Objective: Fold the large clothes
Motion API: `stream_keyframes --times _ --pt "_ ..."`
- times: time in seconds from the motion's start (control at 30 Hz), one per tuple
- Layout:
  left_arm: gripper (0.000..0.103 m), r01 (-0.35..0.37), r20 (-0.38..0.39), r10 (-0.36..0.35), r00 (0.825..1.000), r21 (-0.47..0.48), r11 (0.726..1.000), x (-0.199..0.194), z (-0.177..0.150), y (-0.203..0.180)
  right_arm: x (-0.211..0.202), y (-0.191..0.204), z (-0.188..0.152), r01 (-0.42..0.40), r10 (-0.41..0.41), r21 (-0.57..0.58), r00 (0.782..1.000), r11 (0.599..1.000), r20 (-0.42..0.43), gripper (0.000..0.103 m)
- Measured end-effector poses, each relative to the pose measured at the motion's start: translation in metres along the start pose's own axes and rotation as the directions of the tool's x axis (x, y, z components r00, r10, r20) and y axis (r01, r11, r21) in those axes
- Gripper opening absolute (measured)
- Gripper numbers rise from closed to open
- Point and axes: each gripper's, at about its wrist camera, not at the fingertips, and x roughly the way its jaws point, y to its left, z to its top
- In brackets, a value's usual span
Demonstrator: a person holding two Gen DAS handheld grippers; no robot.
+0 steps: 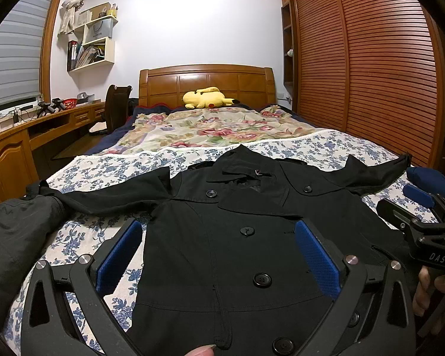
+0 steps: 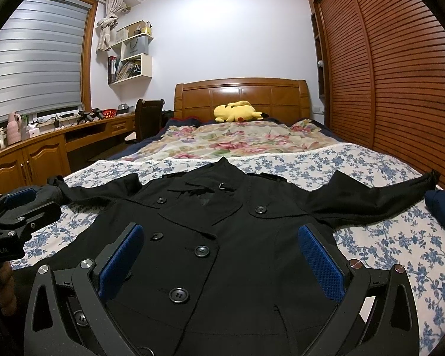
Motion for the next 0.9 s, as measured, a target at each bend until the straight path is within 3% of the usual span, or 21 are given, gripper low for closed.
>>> stream_keyframes --times 0.9 --pt "0.103 0.0 0.002 0.0 1.0 0.0 1.0 -0.0001 -0.0002 -0.0005 0.0 0.0002 -0.0007 0.0 0.0 0.001 1.0 1.0 -0.003 0.103"
